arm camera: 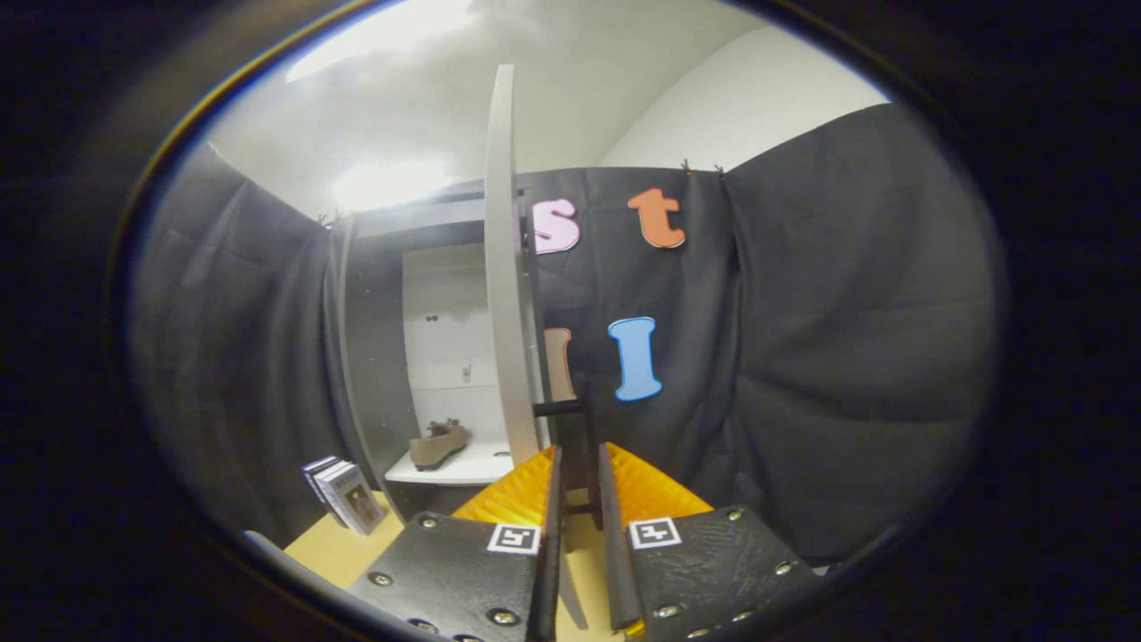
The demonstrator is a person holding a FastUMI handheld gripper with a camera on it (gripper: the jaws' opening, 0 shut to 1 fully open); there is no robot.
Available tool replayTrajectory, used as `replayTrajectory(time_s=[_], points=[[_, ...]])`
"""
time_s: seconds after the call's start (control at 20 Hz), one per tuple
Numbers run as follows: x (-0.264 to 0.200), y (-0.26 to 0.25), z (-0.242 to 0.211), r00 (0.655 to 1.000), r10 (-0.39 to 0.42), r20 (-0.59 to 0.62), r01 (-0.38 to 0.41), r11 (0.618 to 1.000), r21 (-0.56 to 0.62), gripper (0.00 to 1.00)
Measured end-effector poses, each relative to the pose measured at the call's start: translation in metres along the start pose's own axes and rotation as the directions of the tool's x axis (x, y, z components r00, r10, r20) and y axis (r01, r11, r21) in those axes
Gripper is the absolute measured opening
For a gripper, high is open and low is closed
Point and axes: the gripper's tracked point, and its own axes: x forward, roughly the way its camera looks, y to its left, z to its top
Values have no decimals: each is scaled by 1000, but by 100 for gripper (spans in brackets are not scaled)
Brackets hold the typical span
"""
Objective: Open the shoe cabinet door, grab the shoes and put them into the shoe cabinet, then close the shoe cabinet door.
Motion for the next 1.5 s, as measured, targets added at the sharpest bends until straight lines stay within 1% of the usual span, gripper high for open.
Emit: replayTrajectory(time_s=[0.15,0.3,0.5,0.7,0.85,0.95,1.15,1.3,1.5], points=[[-9,-2,8,1000,-5,25,5,1000,0,22],[-17,7,7,999,17,33,-17,1000,-1,22],[-21,32,-7,997,82,9,-82,997,-7,22],[-17,71,-42,984,169,-55,-170,985,-10,22],[-14,105,-79,965,237,-108,-242,970,-28,22],[-12,117,-104,955,263,-138,-270,962,-41,22],[-8,142,-180,923,291,-252,-307,951,-26,22],[-8,158,-251,881,304,-364,-327,945,-3,22],[-10,174,-343,809,307,-501,-345,938,19,22]])
